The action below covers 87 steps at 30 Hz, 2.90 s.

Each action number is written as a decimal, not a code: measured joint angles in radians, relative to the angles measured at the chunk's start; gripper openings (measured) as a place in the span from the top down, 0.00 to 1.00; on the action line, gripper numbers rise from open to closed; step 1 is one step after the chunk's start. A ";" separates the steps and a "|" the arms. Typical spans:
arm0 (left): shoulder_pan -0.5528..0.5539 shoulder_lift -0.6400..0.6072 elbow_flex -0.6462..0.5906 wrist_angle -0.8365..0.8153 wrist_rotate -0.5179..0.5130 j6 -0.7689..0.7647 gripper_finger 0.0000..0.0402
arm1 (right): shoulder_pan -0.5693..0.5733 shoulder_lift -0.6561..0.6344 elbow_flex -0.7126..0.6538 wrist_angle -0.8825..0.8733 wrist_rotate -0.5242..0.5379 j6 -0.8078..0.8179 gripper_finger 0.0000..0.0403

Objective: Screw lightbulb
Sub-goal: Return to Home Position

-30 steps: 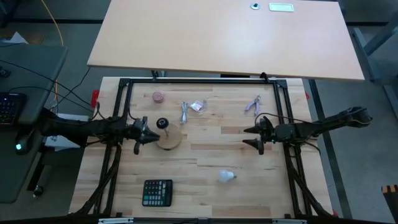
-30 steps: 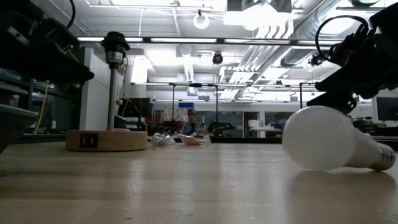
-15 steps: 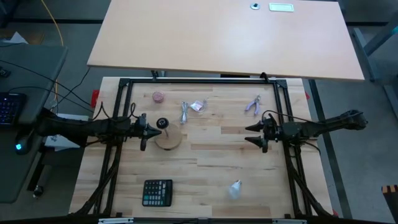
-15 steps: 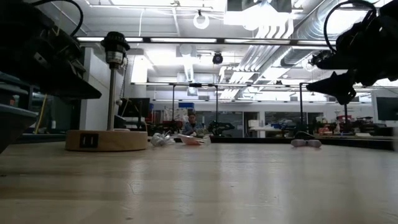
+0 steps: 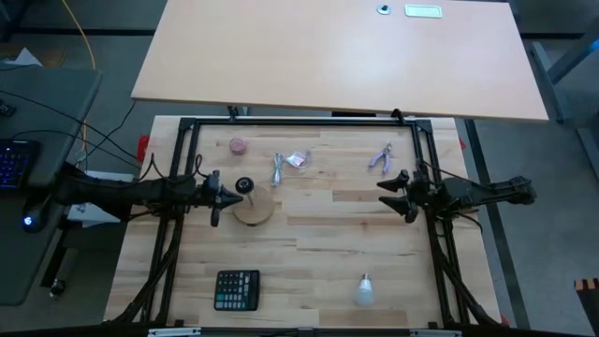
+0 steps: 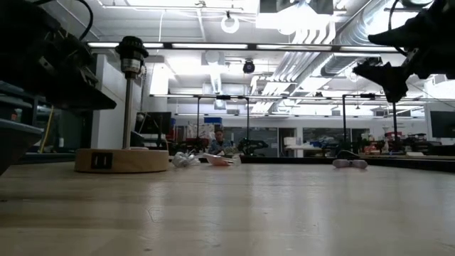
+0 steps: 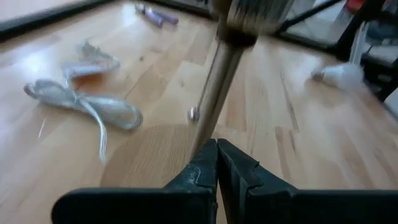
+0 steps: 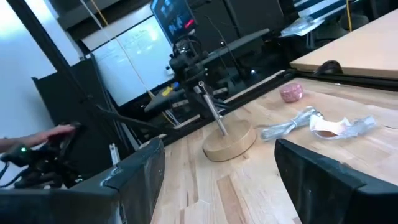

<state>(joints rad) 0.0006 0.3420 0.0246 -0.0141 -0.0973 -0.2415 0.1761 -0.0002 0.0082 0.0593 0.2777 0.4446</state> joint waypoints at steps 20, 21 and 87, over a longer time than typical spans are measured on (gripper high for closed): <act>-0.022 -0.338 -0.013 0.033 0.009 0.000 1.00 | 0.001 0.000 0.000 -0.001 -0.005 0.000 0.27; -0.023 -0.338 -0.013 0.033 0.010 0.000 1.00 | 0.001 0.000 0.000 -0.001 -0.005 0.000 0.27; -0.022 -0.334 -0.013 0.034 0.008 0.000 1.00 | 0.001 0.012 0.000 0.000 -0.004 0.000 0.27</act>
<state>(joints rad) -0.0213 0.0082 0.0113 0.0195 -0.0888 -0.2413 0.1772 0.0120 0.0082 0.0590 0.2741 0.4442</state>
